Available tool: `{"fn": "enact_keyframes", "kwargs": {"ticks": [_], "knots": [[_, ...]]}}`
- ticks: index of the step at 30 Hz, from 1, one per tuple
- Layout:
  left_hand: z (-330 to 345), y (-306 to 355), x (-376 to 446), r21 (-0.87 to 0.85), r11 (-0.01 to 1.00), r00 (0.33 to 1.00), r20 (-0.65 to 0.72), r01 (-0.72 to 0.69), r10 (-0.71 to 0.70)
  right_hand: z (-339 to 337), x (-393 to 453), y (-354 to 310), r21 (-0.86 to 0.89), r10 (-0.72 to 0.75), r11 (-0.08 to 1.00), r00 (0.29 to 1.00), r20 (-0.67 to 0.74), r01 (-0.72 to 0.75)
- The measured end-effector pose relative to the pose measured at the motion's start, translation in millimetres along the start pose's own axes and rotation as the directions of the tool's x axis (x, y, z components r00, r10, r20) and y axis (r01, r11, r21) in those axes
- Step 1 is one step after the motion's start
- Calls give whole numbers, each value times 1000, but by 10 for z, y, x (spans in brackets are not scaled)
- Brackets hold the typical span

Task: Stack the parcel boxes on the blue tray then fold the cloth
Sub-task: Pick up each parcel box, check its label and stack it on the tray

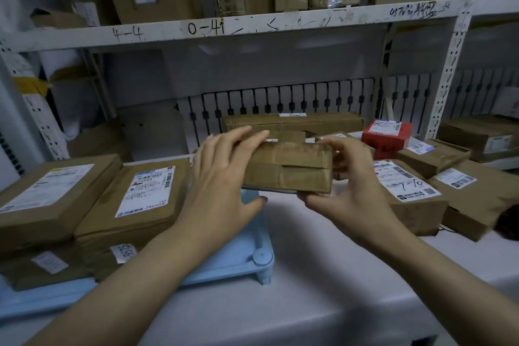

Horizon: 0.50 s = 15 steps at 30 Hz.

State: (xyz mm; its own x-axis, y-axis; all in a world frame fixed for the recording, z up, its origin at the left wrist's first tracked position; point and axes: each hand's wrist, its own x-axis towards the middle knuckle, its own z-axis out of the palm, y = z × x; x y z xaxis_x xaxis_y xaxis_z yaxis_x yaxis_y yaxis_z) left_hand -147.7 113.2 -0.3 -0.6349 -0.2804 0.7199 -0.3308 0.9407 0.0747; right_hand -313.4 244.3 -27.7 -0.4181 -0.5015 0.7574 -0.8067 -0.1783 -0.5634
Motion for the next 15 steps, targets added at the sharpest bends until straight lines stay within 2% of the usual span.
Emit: {"fn": "enact_keyframes", "kwargs": {"ticks": [3, 6, 10, 13, 15], "knots": [[11, 32, 27, -25, 1000, 1000, -26, -3, 3, 11, 22, -76, -40, -82, 996, 997, 14, 82], [18, -23, 44, -157, 987, 999, -22, 44, -48, -22, 34, -67, -79, -83, 993, 996, 31, 85], [23, -148, 9, -370, 917, 988, 47, 151, -144, -60, 9, 34, -90, 41, 995, 999, -7, -41], [15, -196, -3, -554, 796, 969, 118, 245, -216, -50, -37, 109, -10, 134, 991, 991, -23, -134], [17, -225, -6, -616, 730, 955, 169, 296, -244, -46, -55, 119, 54, 199, 979, 980, -12, -198]]}}
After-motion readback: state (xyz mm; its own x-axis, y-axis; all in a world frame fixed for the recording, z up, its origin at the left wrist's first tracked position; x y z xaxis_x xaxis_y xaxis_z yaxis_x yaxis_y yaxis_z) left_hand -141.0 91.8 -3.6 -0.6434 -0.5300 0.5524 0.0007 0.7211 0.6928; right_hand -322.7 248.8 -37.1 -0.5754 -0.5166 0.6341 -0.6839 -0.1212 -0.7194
